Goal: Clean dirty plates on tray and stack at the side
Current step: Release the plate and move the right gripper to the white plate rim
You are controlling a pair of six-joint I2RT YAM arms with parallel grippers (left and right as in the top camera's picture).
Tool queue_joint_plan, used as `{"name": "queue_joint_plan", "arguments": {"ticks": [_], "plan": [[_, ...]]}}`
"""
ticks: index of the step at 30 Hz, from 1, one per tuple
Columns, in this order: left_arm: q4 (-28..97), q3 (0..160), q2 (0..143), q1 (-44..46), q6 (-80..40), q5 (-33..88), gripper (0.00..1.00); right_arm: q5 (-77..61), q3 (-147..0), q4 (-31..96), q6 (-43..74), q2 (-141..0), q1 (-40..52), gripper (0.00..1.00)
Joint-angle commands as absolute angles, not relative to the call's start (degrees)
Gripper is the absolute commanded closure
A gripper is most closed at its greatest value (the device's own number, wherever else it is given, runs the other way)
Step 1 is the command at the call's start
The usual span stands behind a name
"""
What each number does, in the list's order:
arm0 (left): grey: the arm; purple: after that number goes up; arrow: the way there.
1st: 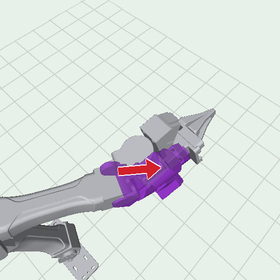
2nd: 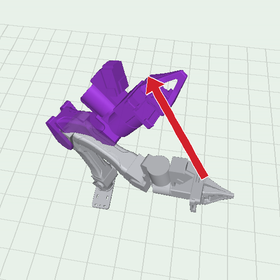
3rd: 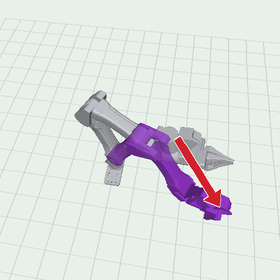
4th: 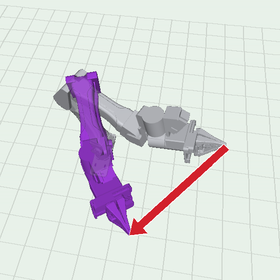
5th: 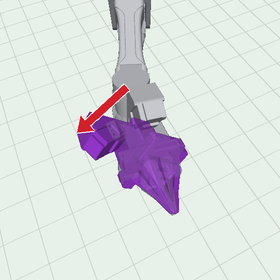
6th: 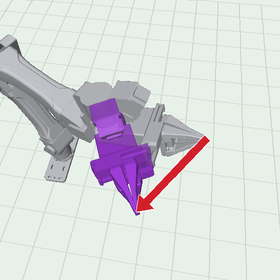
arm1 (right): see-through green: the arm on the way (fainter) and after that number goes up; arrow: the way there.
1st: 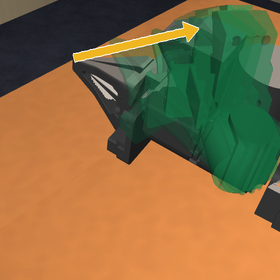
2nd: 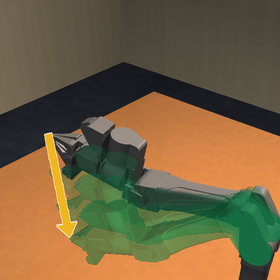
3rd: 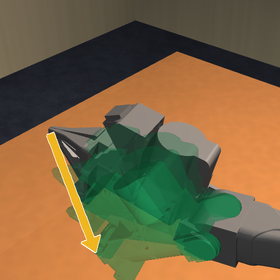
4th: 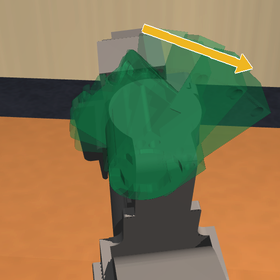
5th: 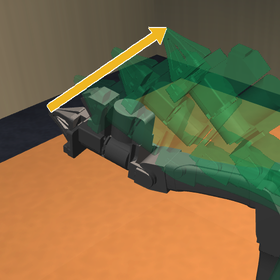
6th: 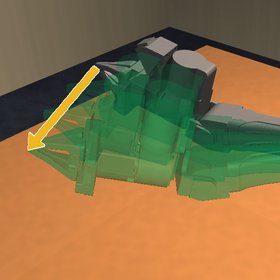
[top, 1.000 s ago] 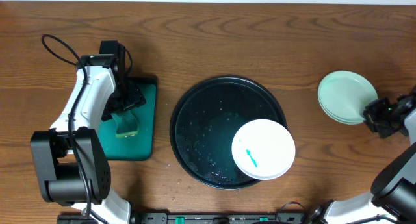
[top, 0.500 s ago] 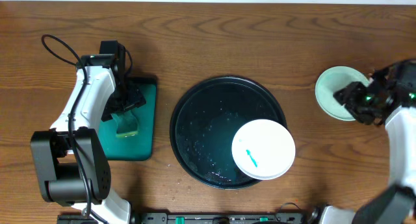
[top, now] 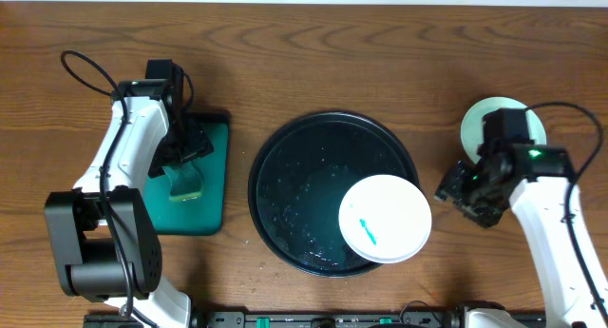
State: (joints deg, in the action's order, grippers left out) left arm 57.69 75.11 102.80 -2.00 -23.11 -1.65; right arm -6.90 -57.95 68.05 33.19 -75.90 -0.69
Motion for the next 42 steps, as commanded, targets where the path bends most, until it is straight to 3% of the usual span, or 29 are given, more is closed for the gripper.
{"name": "queue_joint_plan", "arguments": {"ticks": [1, 8, 15, 27, 28, 31, 32, 42], "plan": [[57.9, 75.1, 103.0, -2.2, -23.2, -1.9, 0.18, -4.2, -52.1, 65.4, 38.8, -76.0, 1.3, 0.39], [57.6, 75.1, 103.0, -2.2, -23.2, -1.9, 0.18, -11.2, -41.4, 53.3, 37.1, -76.0, 2.8, 0.48], [57.5, 75.1, 103.0, -2.2, -23.2, -1.9, 0.18, -11.6, -40.2, 47.2, 35.9, -76.0, 4.8, 0.59], [57.5, 75.1, 103.0, -2.2, -23.2, -1.9, 0.18, -10.6, -36.2, 40.0, 36.2, -78.0, 5.3, 0.64], [57.5, 75.1, 103.0, -2.2, -23.2, -1.9, 0.18, -10.6, -36.1, 39.9, 36.2, -78.1, 5.3, 0.69], [57.5, 75.1, 103.0, -2.2, -23.2, -1.9, 0.18, -10.6, -36.1, 39.3, 36.2, -78.1, 5.3, 0.96], [57.5, 75.1, 103.0, -2.2, -23.2, -1.9, 0.18, -10.6, -36.1, 39.1, 36.2, -78.1, 5.3, 0.99], [56.8, 75.1, 103.0, -2.2, -23.2, -0.2, 0.18, -20.3, -36.1, 30.8, 27.8, -78.1, 7.9, 0.99]]}}
